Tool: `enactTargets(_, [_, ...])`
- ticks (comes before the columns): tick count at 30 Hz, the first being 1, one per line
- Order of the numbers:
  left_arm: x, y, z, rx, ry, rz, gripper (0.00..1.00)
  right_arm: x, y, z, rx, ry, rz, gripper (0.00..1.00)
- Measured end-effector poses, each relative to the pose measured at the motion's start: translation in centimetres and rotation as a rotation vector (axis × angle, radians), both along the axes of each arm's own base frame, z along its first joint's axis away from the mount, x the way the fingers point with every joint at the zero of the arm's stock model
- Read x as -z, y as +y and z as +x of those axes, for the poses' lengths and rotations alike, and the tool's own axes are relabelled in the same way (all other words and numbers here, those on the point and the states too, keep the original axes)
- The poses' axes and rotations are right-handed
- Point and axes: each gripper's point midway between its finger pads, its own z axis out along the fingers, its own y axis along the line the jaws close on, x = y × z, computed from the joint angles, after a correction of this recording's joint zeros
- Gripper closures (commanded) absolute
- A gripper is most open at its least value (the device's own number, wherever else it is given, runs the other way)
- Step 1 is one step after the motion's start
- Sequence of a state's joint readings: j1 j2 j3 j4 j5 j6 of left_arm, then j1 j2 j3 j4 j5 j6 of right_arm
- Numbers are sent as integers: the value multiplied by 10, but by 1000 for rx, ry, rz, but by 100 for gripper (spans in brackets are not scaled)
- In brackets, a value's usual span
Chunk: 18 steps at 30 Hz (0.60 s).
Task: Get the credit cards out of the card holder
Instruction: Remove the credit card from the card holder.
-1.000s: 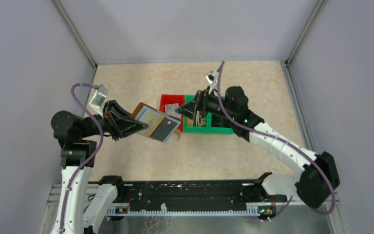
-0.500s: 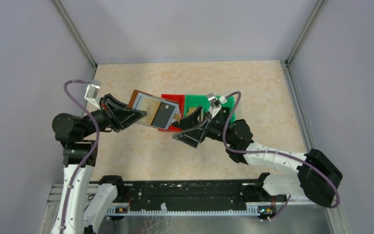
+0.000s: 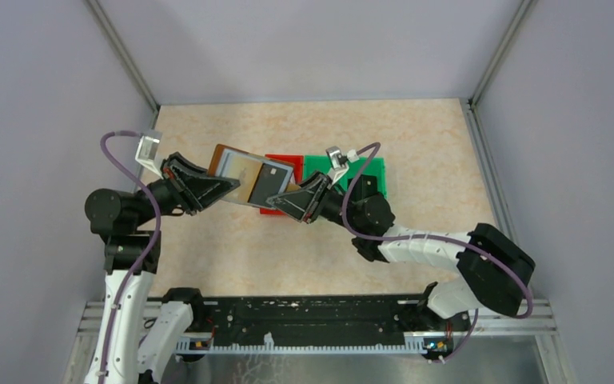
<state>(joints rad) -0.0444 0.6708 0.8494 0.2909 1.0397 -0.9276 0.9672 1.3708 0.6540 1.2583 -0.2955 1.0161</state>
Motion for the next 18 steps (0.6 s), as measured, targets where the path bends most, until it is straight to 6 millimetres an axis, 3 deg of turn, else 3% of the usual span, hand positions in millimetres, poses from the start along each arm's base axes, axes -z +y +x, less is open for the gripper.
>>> enactTargets(2, [0,0,0,-1,-6,2,78,-1,0,1,-2,11,7,100])
enactTargets(5, [1,1,2,-18,-33,15,30,-5,0,0,-18,3,5,100])
enactTargets(8, [10,2,5,-39,-63,60,2,0,0,1,-32,-7,-65,100])
enactTargets(14, [16,12,22,-148,-186,227,1,10,1,9,-31,-134,-422,100])
enactTargets(18, [12,13,19,-140,-312,311,9,13,-3,-4,-123,-249,-629,100])
